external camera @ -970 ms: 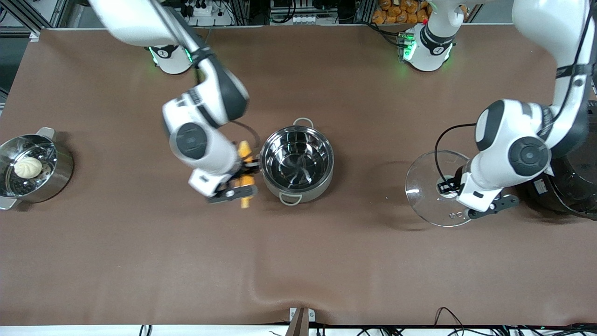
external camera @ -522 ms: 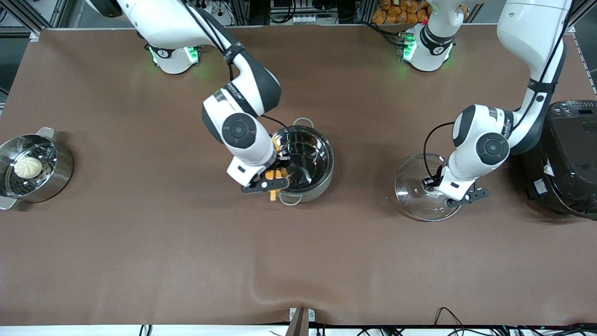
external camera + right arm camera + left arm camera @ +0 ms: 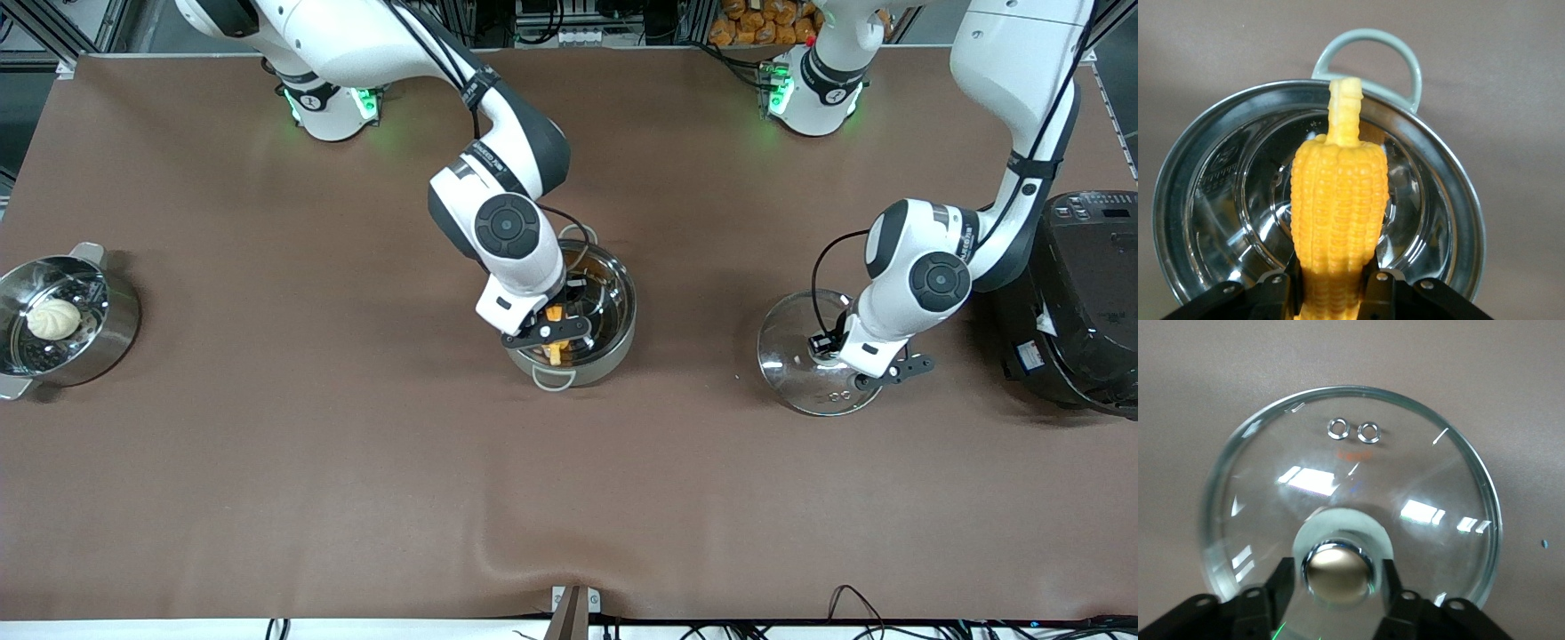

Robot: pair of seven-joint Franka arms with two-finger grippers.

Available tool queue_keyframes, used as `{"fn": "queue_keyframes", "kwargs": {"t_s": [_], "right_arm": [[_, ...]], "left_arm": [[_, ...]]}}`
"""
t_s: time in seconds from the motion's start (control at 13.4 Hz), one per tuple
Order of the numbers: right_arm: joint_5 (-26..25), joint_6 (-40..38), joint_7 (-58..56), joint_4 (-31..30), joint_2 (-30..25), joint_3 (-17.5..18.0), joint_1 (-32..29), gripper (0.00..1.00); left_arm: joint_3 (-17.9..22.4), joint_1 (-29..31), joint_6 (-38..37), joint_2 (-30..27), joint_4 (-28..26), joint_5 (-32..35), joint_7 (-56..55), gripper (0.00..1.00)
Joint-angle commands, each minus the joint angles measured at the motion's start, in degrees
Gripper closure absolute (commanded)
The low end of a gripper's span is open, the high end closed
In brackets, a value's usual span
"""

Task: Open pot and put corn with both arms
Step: 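Lower corn into the pot with the right gripper while the left releases lid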

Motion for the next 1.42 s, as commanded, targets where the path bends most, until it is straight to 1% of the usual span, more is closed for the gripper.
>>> {"fn": "queue_keyframes", "kwargs": {"t_s": [0.0,0.07,0.22,0.3,0.37,0.45,0.6,0.75,0.82,0.9,0.97,1.04,1.12,1.19,1.34], "right_arm": [[-0.1,-0.4,1.1,1.8,1.8,-0.7,0.8,1.0],[-0.1,-0.1,1.1,1.8,2.1,-0.7,1.0,1.0],[-0.2,0.2,1.2,1.7,2.5,-0.7,1.5,1.0],[0.0,0.2,2.0,1.7,2.5,-0.7,1.5,0.81],[0.1,0.3,3.6,1.7,2.5,-0.7,1.5,0.36],[-0.1,0.3,4.7,1.7,2.5,-0.7,1.6,0.0],[0.4,0.2,5.0,1.7,2.5,-0.7,1.6,0.0],[0.5,0.1,6.3,1.7,2.2,-0.6,2.0,0.0],[0.4,0.0,6.7,1.7,2.1,-0.6,2.0,0.0],[0.2,-0.3,6.6,1.7,1.8,-0.7,1.6,0.0],[0.0,-0.5,6.5,1.6,1.5,-0.7,0.9,0.0],[-0.1,-0.7,6.1,1.4,1.0,-0.8,-0.2,0.0],[-0.2,-2.5,5.9,1.4,0.5,-0.8,-1.8,0.0],[-0.2,-3.8,5.2,1.4,-0.4,-0.8,-3.6,0.0],[-0.2,-6.6,-2.3,1.3,-2.1,-0.8,-8.7,0.0]], "left_arm": [[-0.7,0.8,0.1,-1.0,0.6,1.7,-0.5,0.0],[-0.6,0.8,-0.1,-1.5,1.8,1.7,-0.7,0.0],[-0.4,0.8,-3.5,-5.0,4.3,1.7,-0.6,0.0],[-0.4,0.8,-6.9,-6.1,7.2,1.7,-0.4,0.0],[-0.5,0.8,-12.6,-6.9,11.2,1.7,0.9,0.0],[-0.8,0.8,-18.4,-7.5,15.9,1.0,1.9,0.0],[-1.4,0.6,-28.5,-9.2,23.5,0.8,2.9,0.0],[-2.4,0.7,-37.4,-11.0,29.2,0.3,5.2,0.0],[-2.4,0.6,-41.1,-11.5,32.1,-1.0,6.6,0.0],[-2.4,0.8,-43.0,-12.1,33.7,-2.4,7.6,0.0],[-2.2,1.7,-43.2,-13.3,33.9,-4.0,10.9,0.0],[-1.5,1.2,-43.3,-14.5,33.6,-5.8,16.3,0.0],[-0.1,0.7,-43.6,-15.2,33.2,-6.3,18.7,0.0],[1.5,0.1,-44.8,-15.9,32.7,-6.9,19.2,0.0],[3.2,-1.6,-46.3,-16.7,32.4,-7.5,19.4,0.0]]}}
